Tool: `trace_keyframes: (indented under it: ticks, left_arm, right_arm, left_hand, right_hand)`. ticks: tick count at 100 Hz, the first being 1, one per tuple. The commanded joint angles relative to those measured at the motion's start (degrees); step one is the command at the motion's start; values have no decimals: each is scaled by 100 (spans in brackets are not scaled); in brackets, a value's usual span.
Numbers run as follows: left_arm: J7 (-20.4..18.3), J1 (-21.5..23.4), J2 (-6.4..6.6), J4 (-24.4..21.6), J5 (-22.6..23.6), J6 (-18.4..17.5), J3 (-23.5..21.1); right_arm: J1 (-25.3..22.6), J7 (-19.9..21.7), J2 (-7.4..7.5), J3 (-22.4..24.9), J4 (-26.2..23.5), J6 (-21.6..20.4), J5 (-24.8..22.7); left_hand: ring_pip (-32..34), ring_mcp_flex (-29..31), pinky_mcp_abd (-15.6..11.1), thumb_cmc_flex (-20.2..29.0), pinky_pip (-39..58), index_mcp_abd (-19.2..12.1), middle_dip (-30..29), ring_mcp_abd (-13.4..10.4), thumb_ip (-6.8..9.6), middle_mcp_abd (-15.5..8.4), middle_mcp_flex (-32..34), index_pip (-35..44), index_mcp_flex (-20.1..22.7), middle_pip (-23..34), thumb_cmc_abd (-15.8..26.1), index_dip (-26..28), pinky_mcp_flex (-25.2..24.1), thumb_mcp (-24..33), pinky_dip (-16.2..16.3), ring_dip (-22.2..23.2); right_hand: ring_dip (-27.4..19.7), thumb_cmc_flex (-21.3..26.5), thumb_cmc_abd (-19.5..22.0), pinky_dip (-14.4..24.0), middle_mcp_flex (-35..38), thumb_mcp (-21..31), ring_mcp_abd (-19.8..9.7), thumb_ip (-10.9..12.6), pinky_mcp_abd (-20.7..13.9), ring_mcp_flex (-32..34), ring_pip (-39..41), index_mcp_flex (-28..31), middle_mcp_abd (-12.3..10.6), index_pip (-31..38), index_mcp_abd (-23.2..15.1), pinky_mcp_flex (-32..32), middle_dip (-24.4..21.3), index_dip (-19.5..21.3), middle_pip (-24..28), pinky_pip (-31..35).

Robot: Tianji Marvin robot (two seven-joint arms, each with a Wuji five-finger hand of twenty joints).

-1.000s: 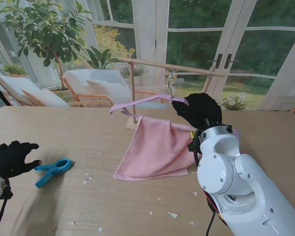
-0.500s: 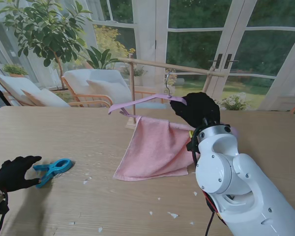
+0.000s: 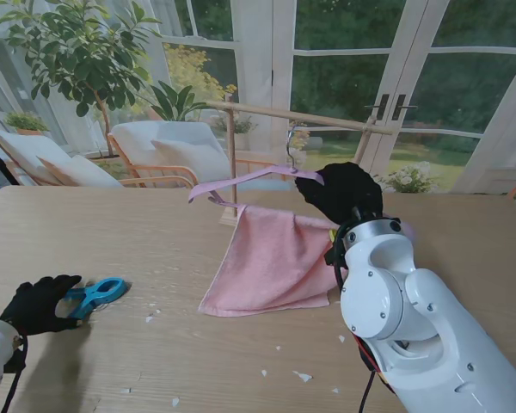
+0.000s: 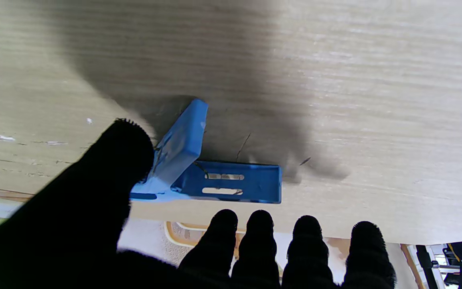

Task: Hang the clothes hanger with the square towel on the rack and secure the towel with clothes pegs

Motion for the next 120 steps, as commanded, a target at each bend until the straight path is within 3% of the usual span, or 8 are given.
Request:
trace_keyframes:
  ticks: [1, 41, 66, 76, 91, 99, 112, 120]
  left_arm:
    - [-145, 16, 19, 13, -7, 90, 12]
    - [-2, 87, 5, 114, 94, 321, -26]
    - [238, 85, -5, 239, 166, 301, 41]
    - [378, 64, -11, 308, 183, 257, 71]
    - [481, 35, -17, 370, 178, 224, 96]
    - [490, 26, -18, 379, 168, 217, 103]
    - [487, 12, -15, 390, 176, 213, 124]
    - [550, -10, -18, 429, 173, 184, 145]
  right_arm:
    - [-8, 66, -34, -4, -29, 8, -5]
    - [17, 67, -34, -31, -8, 4, -7]
    - [54, 63, -37, -59, 11, 1, -15]
    - [66, 58, -38, -69, 18, 0, -15]
    - [81, 53, -40, -79, 26, -1, -10]
    - [84, 48, -42, -85, 27, 4, -4]
    - [83, 40, -43, -90, 27, 13, -4]
    - [79, 35, -44, -89, 29, 11, -6]
  left_hand:
    - [-17, -229, -47, -208, -63, 166, 187, -84, -209, -122, -114, 11, -176, 155, -131, 190, -56, 105, -21, 45]
    - [27, -237, 45, -254, 25, 311, 370, -29, -221, -50, -94, 14, -159, 275, -176, 361, -90, 91, 138, 245]
    - [107, -254, 117, 15, 180, 317, 624, -17, -171, -59, -14, 595, -264, 516, -210, 1724, -153, 99, 610, 662]
    - [200, -220, 167, 125, 227, 254, 800, 2, -152, -79, 75, 1108, -285, 849, -216, 2443, -111, 208, 803, 904]
    - [409, 41, 303, 292, 297, 254, 1186, 86, -107, 5, 247, 2335, -272, 1913, -204, 3471, 74, 409, 993, 1140]
    - [605, 255, 374, 403, 362, 313, 1197, 153, -52, 93, 443, 2975, -195, 2326, -173, 3609, 206, 574, 1082, 1291]
    - [937, 489, 461, 633, 432, 367, 1146, 251, 44, 185, 747, 4028, -211, 2608, -92, 3077, 427, 793, 1249, 1489]
    - [1229, 724, 525, 833, 521, 433, 1177, 359, 69, 296, 1086, 4558, -148, 2737, -36, 3149, 608, 892, 1319, 1594]
  right_hand:
    - [335, 84, 334, 6580, 464, 155, -242, 428, -516, 132, 1059, 307, 362, 131, -55, 404, -27, 158, 432, 1157]
    - [333, 79, 329, 6574, 463, 159, -242, 438, -522, 133, 1058, 313, 362, 131, -53, 405, -29, 160, 436, 1157]
    - [331, 79, 328, 6567, 463, 154, -247, 440, -531, 133, 1057, 310, 356, 129, -68, 406, -30, 163, 435, 1157]
    - [329, 77, 328, 6565, 463, 152, -252, 442, -535, 133, 1056, 310, 349, 129, -68, 406, -31, 164, 433, 1157]
    - [328, 75, 332, 6563, 463, 149, -255, 442, -538, 133, 1055, 310, 348, 128, -68, 407, -31, 165, 432, 1157]
    - [327, 74, 331, 6561, 463, 147, -256, 442, -541, 133, 1055, 310, 348, 128, -68, 407, -31, 165, 432, 1157]
    - [326, 73, 328, 6556, 463, 144, -257, 443, -547, 133, 1054, 310, 348, 128, -68, 408, -31, 166, 432, 1157]
    - [324, 71, 329, 6554, 463, 142, -258, 443, -549, 134, 1053, 309, 348, 127, -69, 408, -31, 166, 432, 1157]
